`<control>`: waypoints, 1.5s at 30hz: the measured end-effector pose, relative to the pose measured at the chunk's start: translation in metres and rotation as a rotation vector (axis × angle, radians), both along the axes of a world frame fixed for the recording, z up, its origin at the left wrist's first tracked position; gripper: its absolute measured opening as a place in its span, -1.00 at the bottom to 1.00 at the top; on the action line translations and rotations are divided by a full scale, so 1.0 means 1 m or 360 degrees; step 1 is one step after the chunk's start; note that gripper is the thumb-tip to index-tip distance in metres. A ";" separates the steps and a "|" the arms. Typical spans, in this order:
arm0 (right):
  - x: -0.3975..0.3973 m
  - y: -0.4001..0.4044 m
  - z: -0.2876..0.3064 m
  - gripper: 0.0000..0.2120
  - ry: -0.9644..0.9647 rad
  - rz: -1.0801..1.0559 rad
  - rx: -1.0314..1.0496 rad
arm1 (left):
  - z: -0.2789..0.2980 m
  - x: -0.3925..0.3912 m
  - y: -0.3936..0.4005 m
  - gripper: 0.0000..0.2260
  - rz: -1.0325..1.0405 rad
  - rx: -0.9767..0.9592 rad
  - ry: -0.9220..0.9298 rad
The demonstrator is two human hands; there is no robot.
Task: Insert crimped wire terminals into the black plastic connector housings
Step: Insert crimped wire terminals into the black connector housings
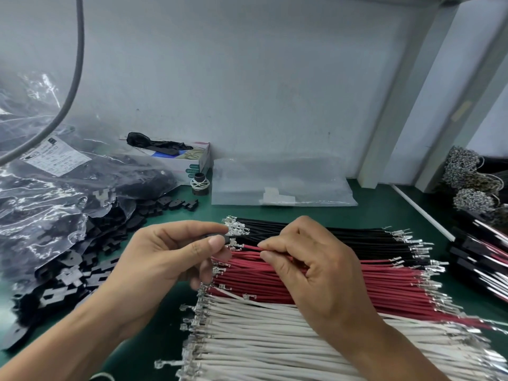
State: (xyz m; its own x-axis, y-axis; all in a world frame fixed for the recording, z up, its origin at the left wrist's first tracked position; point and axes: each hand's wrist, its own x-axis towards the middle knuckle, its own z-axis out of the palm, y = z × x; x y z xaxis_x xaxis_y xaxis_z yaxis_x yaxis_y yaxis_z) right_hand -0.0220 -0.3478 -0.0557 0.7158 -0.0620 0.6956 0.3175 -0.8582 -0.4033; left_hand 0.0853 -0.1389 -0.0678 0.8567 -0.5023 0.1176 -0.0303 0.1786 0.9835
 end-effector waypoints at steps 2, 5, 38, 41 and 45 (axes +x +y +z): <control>0.000 0.000 0.000 -0.90 -0.0032 0.0023 0.0037 | 0.000 0.000 0.001 -0.57 -0.0054 -0.0007 0.0031; -0.001 0.000 0.000 -0.92 -0.0044 0.0062 0.0042 | 0.000 0.001 0.001 -0.57 -0.0108 -0.0016 0.0072; -0.005 0.004 0.003 -0.90 -0.0080 0.0124 0.0058 | 0.013 -0.006 0.003 -0.42 -0.0238 -0.0048 0.0154; -0.005 0.003 0.003 -0.89 -0.0111 0.0122 -0.0069 | 0.013 -0.006 0.003 -0.42 -0.0254 -0.0065 0.0176; -0.005 0.002 0.007 -0.90 -0.0150 0.0073 -0.0255 | 0.013 -0.006 0.003 -0.55 -0.0231 0.0014 0.0109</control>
State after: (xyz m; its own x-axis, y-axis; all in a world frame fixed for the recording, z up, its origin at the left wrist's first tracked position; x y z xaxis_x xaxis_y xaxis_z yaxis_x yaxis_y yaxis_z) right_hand -0.0274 -0.3462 -0.0488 0.6465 0.0859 0.7580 0.3875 -0.8929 -0.2293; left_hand 0.0791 -0.1358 -0.0546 0.7808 -0.6222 0.0565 0.0625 0.1678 0.9838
